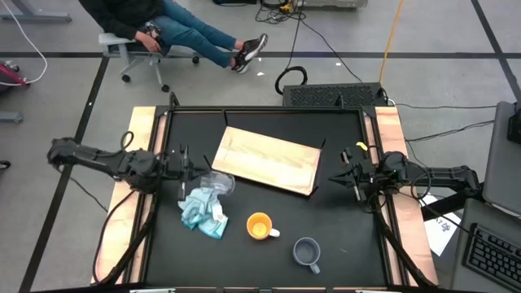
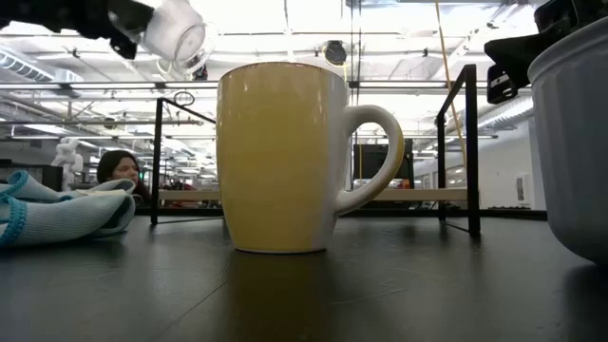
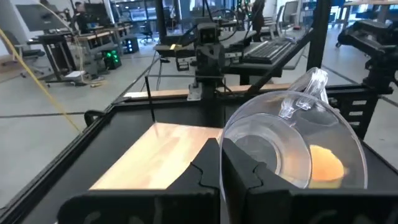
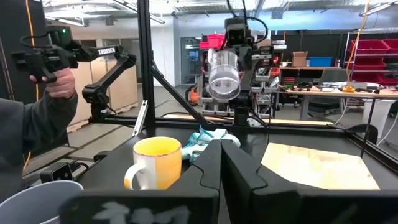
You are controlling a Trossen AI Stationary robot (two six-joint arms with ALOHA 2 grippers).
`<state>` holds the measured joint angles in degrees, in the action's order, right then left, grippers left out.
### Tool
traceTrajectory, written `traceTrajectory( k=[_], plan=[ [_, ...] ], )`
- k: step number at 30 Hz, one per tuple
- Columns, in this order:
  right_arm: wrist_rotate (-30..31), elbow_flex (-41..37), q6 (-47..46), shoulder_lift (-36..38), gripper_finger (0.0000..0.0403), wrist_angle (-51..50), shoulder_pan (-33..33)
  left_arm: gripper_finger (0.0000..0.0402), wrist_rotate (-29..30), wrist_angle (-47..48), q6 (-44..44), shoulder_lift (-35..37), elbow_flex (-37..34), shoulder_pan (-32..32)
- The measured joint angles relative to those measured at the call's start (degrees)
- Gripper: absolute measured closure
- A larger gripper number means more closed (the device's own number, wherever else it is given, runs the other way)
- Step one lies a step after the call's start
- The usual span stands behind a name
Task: Stack small to large cups/mugs on shelf
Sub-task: Put the transparent mug on the shelf
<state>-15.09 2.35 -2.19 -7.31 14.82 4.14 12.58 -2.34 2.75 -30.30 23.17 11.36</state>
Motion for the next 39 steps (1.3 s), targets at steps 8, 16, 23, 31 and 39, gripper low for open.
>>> traceTrajectory(
  k=[8,16,23,31,39],
  plan=[
    [0.0,0.0,0.06,0.0,0.0403,1.04,0.0,0.0401,-9.47,1.12,1.43,-8.67,8.48,-13.19],
    [0.0,-0.01,0.06,0.0,0.0403,0.79,-0.01,0.0401,-18.97,1.21,5.2,-19.18,15.34,-21.92],
    [0.0,0.0,-0.03,0.0,0.0403,0.78,-0.01,0.0401,-27.19,1.31,7.73,-26.82,21.67,-27.74],
    [0.0,0.0,-0.1,0.0,0.0403,0.71,-0.01,0.0401,-35.38,12.51,14.46,-33.04,30.22,-35.63],
    [0.0,-0.01,-0.12,-0.01,0.0403,0.08,0.0,0.0401,-39.65,29.21,22.16,-39.34,40.38,-39.68]
  ],
)
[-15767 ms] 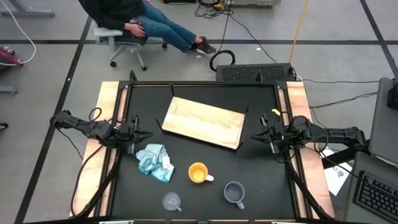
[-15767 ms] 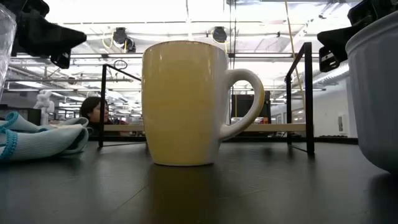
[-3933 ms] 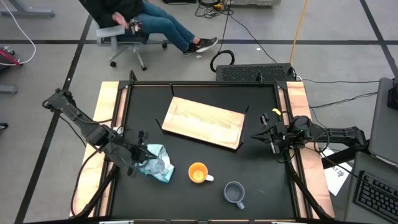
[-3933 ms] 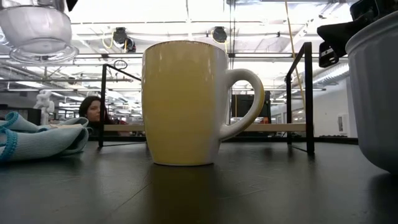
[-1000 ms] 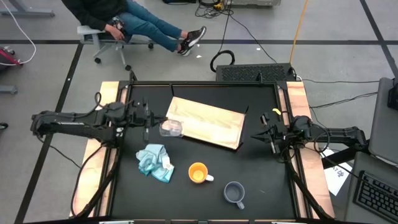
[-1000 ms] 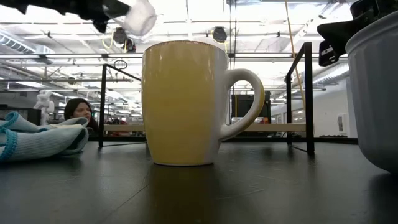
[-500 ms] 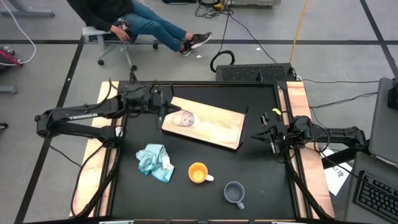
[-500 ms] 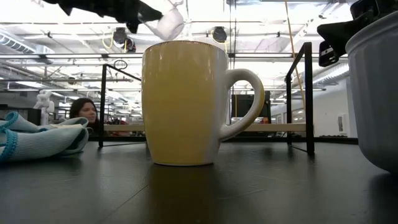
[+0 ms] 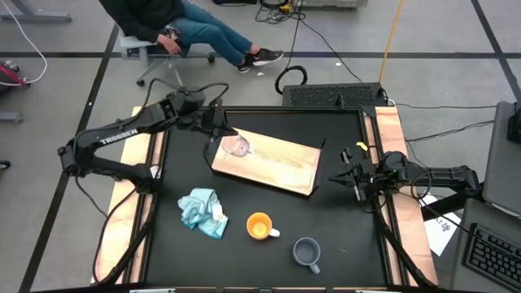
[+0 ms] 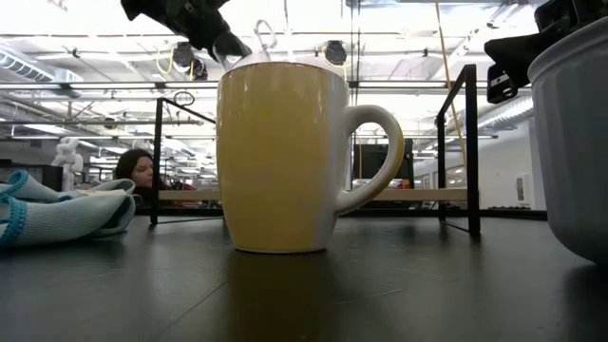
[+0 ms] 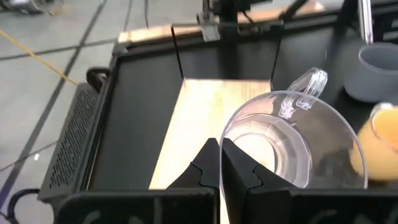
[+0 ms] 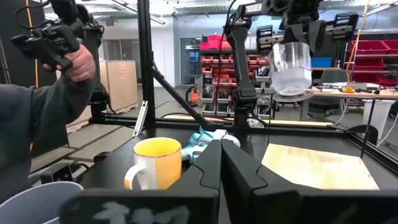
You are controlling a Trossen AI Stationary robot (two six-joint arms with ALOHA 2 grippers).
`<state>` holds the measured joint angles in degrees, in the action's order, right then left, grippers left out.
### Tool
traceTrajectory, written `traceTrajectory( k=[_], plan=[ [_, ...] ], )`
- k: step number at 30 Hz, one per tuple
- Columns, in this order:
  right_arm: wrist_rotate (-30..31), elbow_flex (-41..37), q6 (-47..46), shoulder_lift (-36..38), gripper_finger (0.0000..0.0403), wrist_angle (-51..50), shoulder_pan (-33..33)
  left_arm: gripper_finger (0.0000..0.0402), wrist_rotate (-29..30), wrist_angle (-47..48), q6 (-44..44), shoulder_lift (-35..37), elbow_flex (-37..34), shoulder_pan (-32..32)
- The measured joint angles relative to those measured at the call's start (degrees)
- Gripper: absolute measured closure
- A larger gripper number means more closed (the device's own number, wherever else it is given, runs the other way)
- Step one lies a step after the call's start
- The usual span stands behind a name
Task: Stack small to large cups/mugs on shelf
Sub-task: Put the transparent mug on the shelf
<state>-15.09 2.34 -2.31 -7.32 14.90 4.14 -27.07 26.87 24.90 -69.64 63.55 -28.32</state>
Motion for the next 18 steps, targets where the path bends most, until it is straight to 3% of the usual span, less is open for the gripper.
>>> traceTrajectory(
  k=[9,18],
  plan=[
    [0.02,0.01,0.0,0.01,0.0403,0.24,0.0,0.0401,-0.11,9.72,7.99,-8.84,7.27,0.11],
    [0.02,0.01,-0.02,0.01,0.0403,-0.05,0.0,0.0401,-0.08,14.16,12.88,-12.82,8.38,0.11]
  ],
)
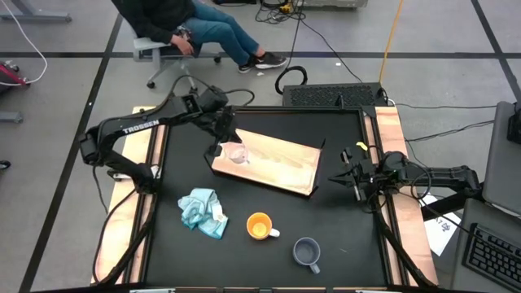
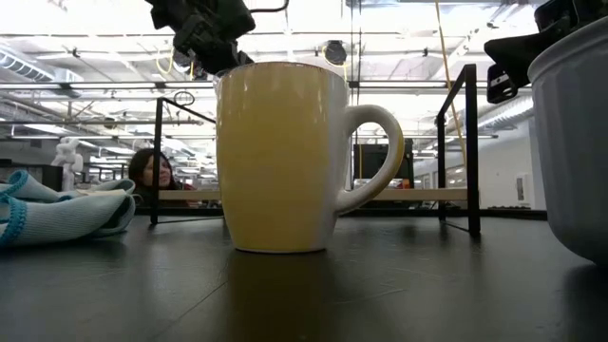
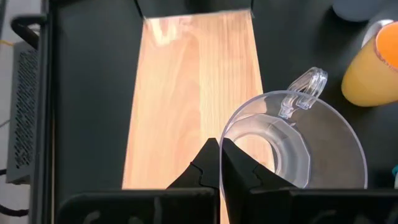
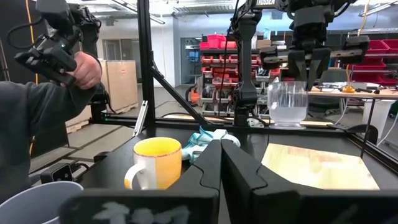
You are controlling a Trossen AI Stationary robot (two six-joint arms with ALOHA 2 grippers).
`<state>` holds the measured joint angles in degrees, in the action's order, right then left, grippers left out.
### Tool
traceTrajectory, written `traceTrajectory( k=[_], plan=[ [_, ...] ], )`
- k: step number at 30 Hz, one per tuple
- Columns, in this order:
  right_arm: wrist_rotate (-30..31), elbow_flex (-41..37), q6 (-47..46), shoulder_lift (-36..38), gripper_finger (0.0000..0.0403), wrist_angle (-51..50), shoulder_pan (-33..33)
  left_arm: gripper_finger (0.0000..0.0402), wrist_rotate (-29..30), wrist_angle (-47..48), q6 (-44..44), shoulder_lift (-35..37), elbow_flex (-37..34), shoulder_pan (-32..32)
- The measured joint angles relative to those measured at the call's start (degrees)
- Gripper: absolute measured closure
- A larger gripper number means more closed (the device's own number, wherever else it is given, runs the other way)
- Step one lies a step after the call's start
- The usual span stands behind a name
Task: Stack small to large cups/mugs on shelf
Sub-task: Put the transparent mug on the shelf
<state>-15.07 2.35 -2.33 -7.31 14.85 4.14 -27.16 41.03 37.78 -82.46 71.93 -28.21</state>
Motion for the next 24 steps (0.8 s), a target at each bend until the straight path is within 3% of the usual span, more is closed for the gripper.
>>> traceTrajectory(
  k=[9,24],
  plan=[
    [0.0,0.0,0.02,0.0,0.0403,-0.1,0.0,0.0401,3.54,2.93,0.08,-2.85,0.01,-0.07],
    [0.0,0.0,0.04,0.0,0.0403,-0.41,0.0,0.0401,4.7,3.88,-0.59,-6.27,-0.03,0.7]
  ],
)
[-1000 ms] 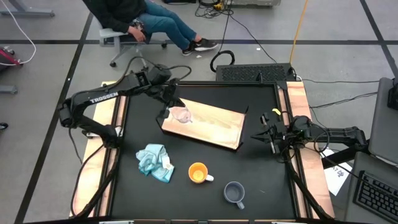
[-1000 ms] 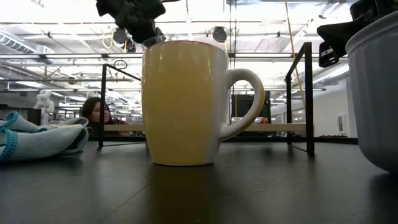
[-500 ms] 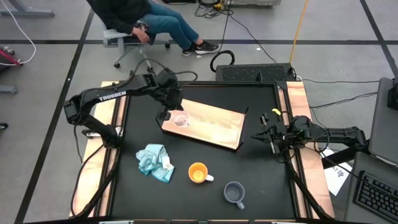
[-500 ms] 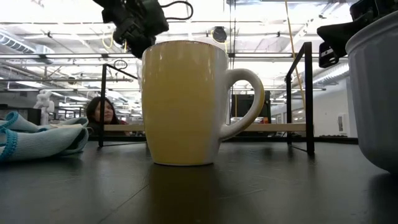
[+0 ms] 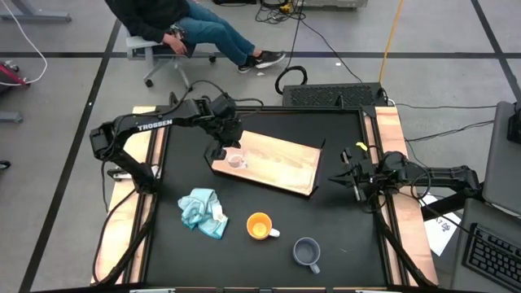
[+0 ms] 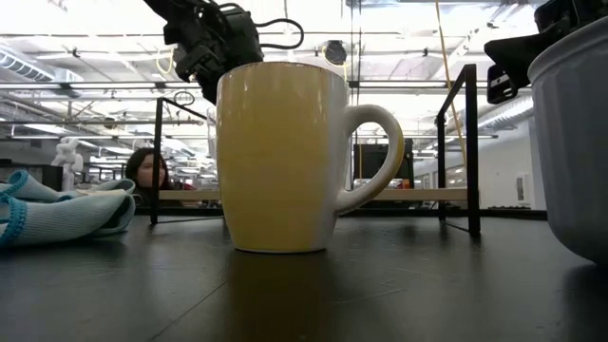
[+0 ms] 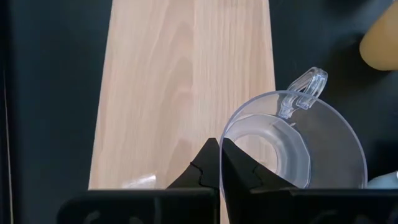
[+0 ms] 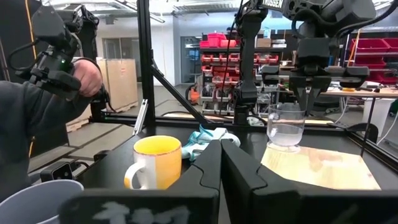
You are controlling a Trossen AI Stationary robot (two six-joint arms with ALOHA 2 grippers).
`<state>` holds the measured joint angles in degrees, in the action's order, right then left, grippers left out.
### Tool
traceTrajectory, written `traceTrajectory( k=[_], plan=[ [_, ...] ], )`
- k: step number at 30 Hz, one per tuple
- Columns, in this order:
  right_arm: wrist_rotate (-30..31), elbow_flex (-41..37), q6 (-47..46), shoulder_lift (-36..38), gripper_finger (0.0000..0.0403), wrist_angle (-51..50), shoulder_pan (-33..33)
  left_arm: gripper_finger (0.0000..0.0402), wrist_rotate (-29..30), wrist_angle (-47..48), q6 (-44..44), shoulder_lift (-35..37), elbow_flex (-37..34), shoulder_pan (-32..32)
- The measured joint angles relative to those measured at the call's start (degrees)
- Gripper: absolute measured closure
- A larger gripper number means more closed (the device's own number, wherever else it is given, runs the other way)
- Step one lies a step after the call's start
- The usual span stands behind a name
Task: Stack small to large cups/mugs on shelf
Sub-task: Put the transparent mug on the shelf
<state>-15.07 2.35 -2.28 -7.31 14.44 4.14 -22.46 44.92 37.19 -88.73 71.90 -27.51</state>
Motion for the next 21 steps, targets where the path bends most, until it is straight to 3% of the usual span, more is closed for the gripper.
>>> traceTrajectory(
  k=[21],
  plan=[
    [0.0,0.0,0.0,-0.02,0.0403,-0.14,-0.02,0.0401,0.02,1.65,-0.5,-0.06,-0.02,0.02]
  ],
)
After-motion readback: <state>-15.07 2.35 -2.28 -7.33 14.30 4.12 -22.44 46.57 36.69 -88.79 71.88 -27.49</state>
